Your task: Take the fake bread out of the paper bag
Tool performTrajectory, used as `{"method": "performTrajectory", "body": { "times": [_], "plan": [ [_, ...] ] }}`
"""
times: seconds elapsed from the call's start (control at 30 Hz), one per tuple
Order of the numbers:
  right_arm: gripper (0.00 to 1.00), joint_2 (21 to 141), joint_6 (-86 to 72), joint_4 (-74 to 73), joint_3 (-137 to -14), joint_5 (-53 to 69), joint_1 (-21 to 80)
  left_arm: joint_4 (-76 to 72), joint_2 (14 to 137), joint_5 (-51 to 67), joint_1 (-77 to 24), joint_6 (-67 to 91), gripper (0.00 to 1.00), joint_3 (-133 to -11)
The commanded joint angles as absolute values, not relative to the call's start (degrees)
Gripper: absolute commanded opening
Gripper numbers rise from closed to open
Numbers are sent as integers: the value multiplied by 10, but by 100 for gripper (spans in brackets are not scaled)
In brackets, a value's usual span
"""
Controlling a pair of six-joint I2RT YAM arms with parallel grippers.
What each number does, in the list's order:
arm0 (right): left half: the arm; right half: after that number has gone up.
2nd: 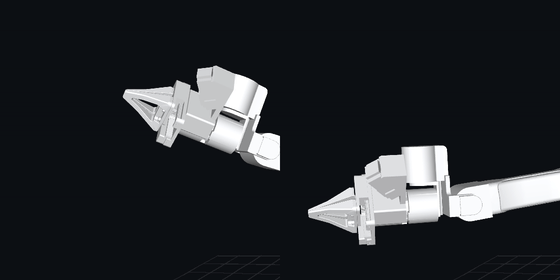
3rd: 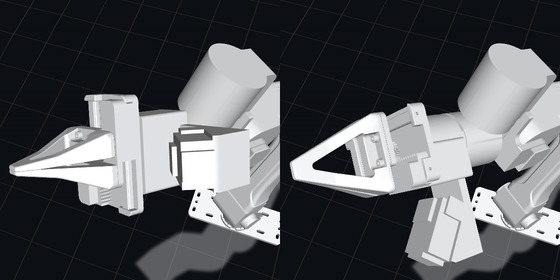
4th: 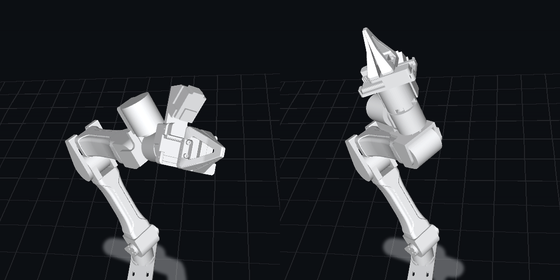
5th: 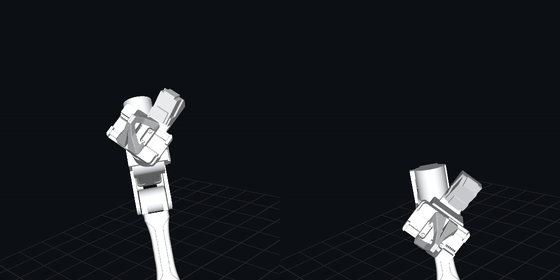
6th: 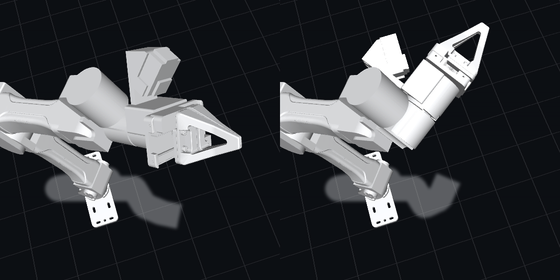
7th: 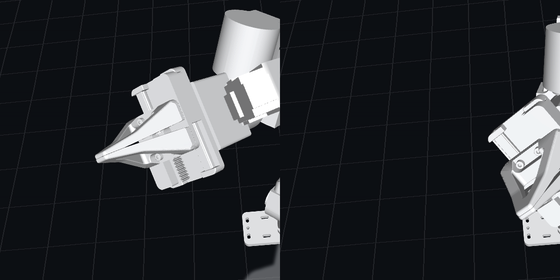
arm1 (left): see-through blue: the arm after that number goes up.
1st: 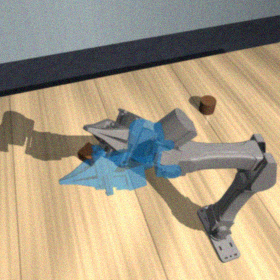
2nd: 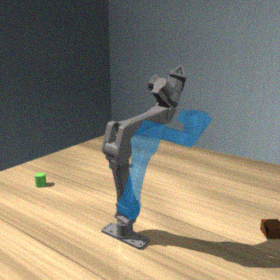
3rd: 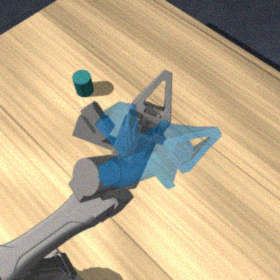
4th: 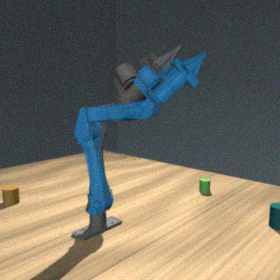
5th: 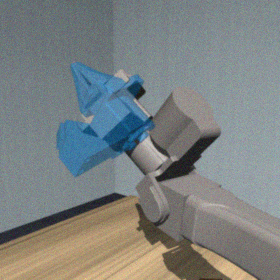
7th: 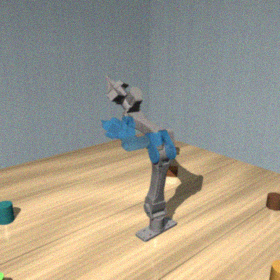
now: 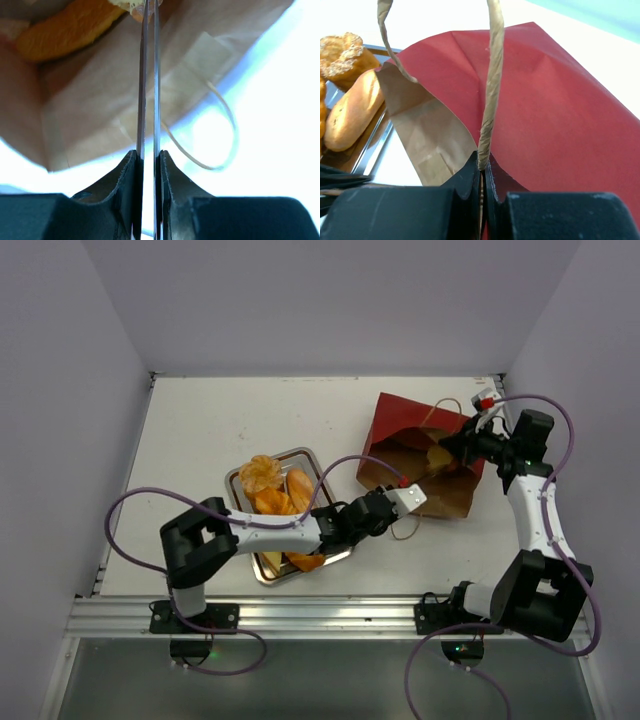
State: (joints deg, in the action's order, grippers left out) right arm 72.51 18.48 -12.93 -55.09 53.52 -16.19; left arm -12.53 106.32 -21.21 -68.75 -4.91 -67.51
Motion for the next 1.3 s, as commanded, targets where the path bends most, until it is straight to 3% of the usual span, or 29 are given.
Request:
{"method": "performTrajectory", "body": {
  "times": [0.0, 0.43, 0.77, 1.0, 1.27],
  "plan": [
    [3, 708, 164, -98, -548, 505, -163, -134, 999, -208, -701, -26, 0, -645],
    [3, 704, 139, -79, -541, 469, -163, -48, 856, -169, -729, -5, 0, -549],
    [3, 704, 122, -69, -540, 417, -163, 145, 650, -161, -751, 86, 0, -516],
    [3, 704, 120, -67, -539, 419, -164, 314, 562, -208, -751, 113, 0, -575],
    [3, 702, 121, -68, -539, 420, -163, 585, 630, -330, -752, 163, 0, -696]
  ]
}}
